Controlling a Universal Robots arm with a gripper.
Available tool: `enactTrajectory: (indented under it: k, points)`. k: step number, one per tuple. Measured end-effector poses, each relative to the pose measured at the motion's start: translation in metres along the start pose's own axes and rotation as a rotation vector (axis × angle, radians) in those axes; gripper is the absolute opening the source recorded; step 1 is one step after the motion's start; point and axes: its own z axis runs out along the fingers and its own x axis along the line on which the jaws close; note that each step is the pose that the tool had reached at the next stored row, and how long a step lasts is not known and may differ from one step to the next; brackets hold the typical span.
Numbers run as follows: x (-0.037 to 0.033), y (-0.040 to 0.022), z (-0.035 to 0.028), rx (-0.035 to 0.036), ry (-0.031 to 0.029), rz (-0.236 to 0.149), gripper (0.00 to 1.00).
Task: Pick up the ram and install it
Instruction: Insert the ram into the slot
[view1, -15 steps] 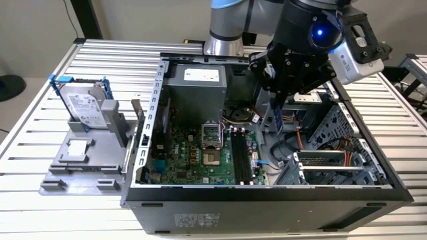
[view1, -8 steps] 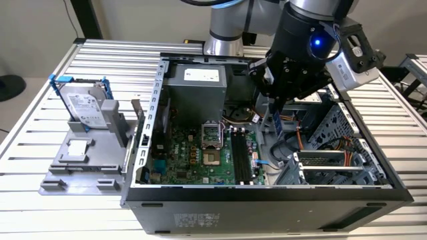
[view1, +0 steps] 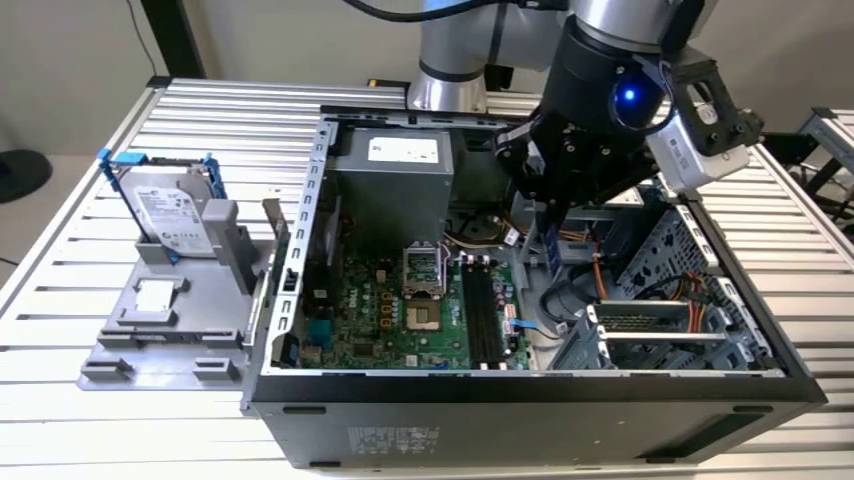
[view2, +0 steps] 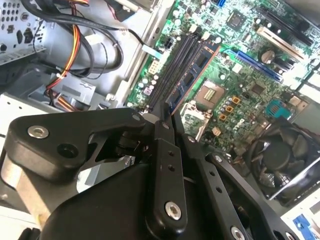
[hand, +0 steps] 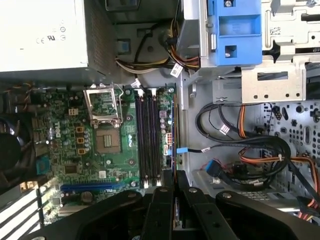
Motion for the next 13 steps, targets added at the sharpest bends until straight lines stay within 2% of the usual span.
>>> enactTrajectory:
  k: [10,13]
  points:
    - [0.0003,0.0002,0.0182,0.0002,-0.0002,0.019,0.00]
    - [0.0035,-0.0001,0.0236,0.0002,-0.0001,0.017,0.00]
